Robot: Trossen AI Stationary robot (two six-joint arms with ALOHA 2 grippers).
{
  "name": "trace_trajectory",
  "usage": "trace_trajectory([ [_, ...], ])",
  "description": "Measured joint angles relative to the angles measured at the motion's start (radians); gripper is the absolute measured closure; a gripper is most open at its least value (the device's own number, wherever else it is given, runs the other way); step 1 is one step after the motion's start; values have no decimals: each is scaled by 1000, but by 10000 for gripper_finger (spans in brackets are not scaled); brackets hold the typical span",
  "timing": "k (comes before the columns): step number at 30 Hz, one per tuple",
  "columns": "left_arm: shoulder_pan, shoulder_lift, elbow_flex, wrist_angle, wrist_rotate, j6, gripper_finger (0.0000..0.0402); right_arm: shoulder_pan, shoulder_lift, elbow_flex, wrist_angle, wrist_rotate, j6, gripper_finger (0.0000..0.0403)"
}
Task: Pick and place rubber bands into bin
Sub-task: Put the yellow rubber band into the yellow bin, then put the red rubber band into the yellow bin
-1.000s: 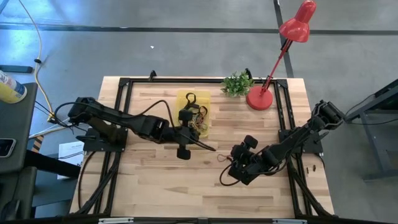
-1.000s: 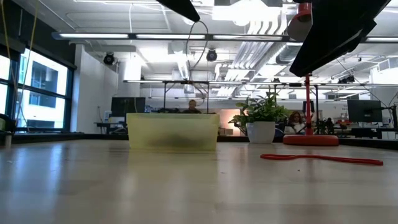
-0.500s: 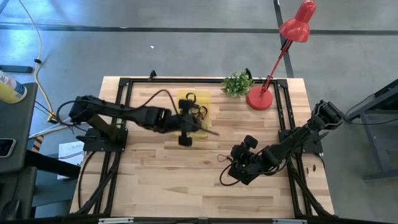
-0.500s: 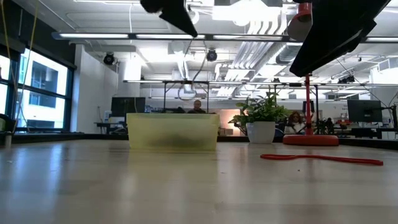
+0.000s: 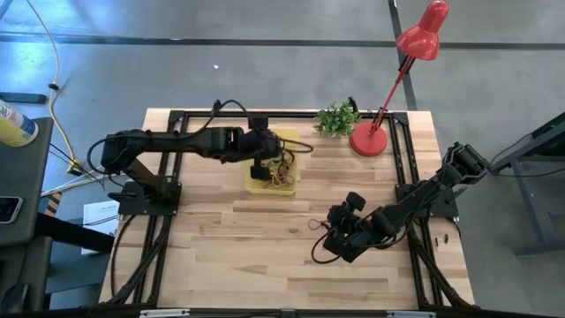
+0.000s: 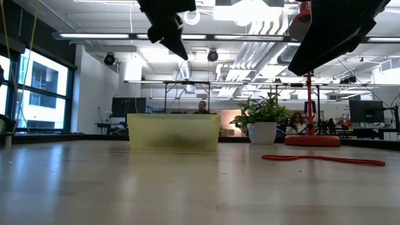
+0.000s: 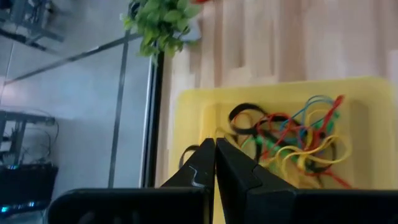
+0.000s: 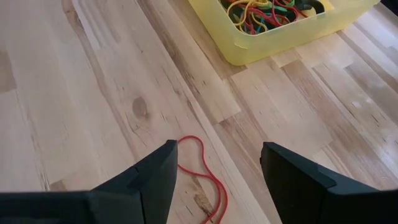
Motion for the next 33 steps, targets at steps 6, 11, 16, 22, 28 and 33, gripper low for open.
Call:
trace_trajectory([
  [6,36,0,0,-21,2,12,401,0,0,0,3,0,0,183],
  [11,36,1,0,-37,10,7,397,0,0,0,6,1,3,183],
  [16,43,20,-1,-110,47,5,357,0,0,0,9,1,3,183],
  [22,48,42,1,-122,82,-2,273,0,0,0,11,0,1,183],
  [28,47,48,0,-106,132,-4,222,0,0,0,12,-10,1,183],
  [33,7,35,0,-77,235,-27,212,0,0,0,11,-44,1,183],
])
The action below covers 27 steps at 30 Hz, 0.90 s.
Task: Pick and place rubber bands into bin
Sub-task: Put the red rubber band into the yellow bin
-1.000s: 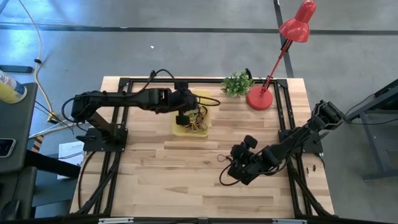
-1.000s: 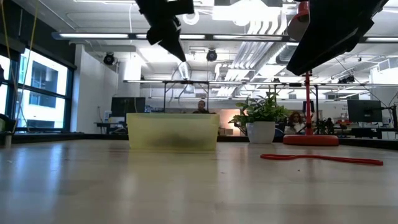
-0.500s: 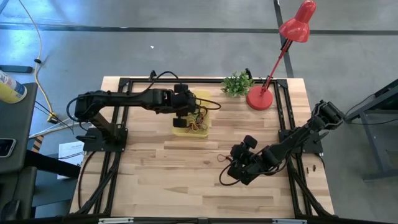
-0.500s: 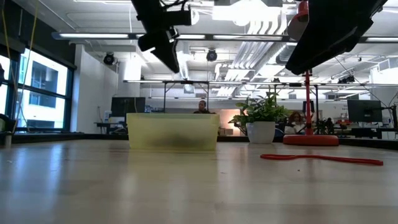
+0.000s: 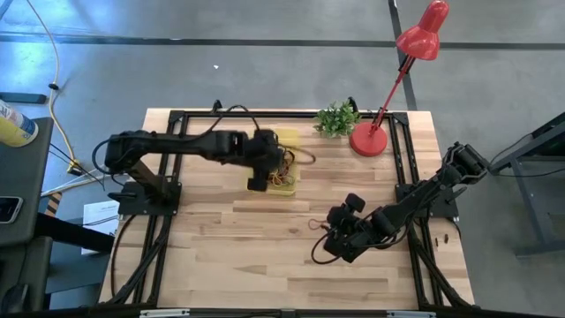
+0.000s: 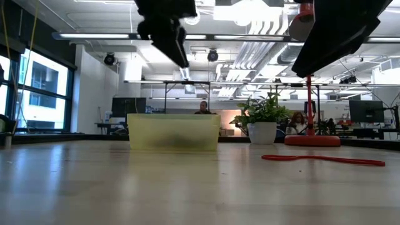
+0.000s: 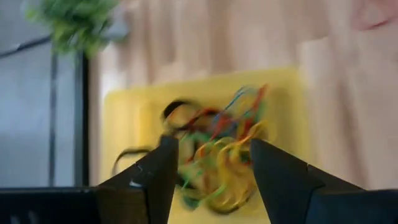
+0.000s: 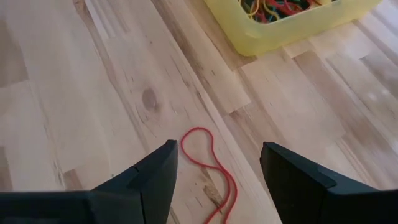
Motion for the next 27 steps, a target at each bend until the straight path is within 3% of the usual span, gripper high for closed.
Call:
trace_trajectory([
  [8,-222,-10,0,58,3,1,227,0,0,-23,30,-81,1,183],
  [14,-369,-10,0,48,-126,-1,236,1,0,-191,253,-220,72,183],
  [19,-422,-11,-2,-33,-151,-58,234,1,0,-297,390,-255,105,183],
  [27,-433,-13,-97,-39,-165,-178,238,-15,0,-357,394,-284,114,183],
])
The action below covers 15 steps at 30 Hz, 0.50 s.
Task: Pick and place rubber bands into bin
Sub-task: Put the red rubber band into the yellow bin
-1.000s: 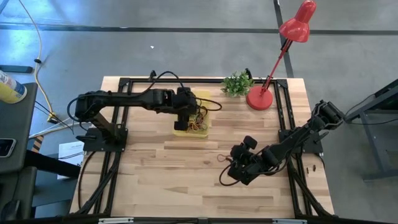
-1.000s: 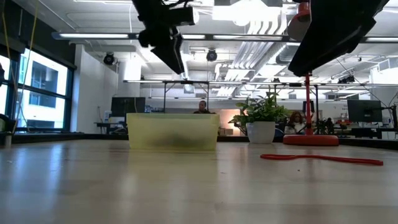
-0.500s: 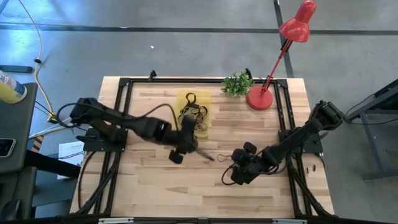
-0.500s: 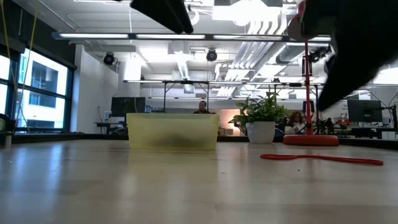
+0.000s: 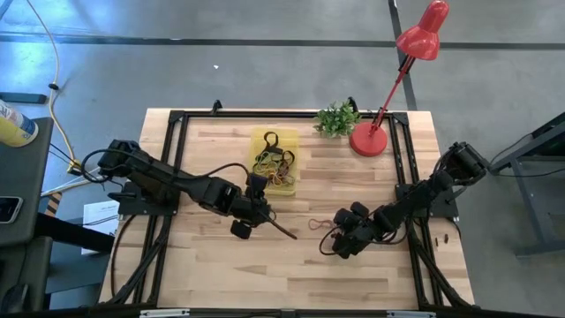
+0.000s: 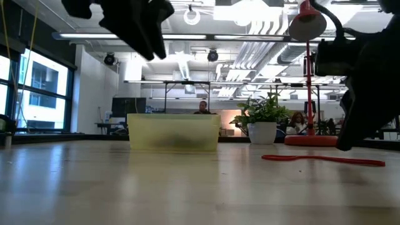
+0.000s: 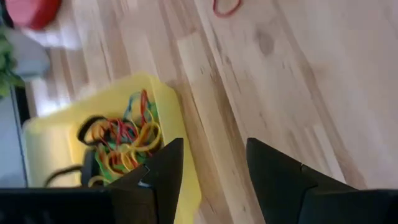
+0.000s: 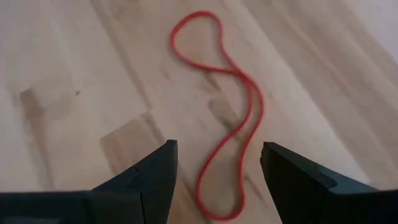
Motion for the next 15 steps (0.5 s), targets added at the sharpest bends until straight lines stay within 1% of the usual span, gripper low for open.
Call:
trace_trajectory([
  [3,0,0,-28,16,3,-30,238,-19,0,-1,0,20,-29,183],
  [6,-1,0,-41,34,13,-35,238,-53,0,-1,2,5,-99,183],
  [8,-1,0,-41,48,17,-36,238,-86,0,-1,5,-37,-164,183],
  [12,0,0,-41,64,42,-37,240,-167,0,-1,10,-179,-313,183],
  [15,-6,0,-41,64,50,-47,240,-223,0,-1,12,-254,-394,183],
])
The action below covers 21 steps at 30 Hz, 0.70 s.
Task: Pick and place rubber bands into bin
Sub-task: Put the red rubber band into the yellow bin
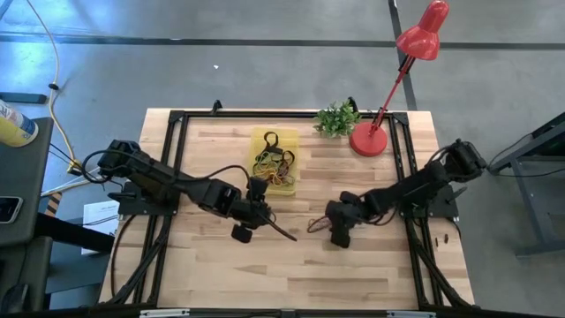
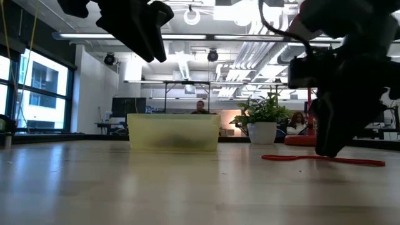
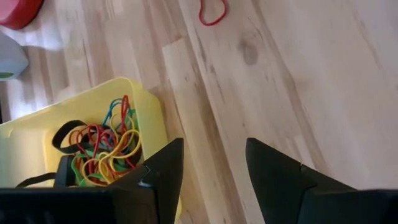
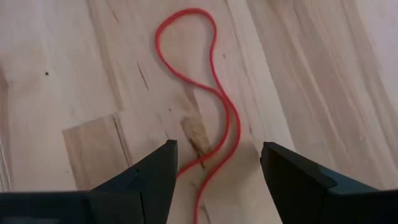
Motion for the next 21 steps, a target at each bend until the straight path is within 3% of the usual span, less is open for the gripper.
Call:
trace_trajectory([
  [11,-70,0,0,-31,-43,-73,240,-121,31,5,55,-176,-138,183],
  [21,-133,0,0,-98,-96,-183,240,-119,83,6,41,-122,-119,183],
])
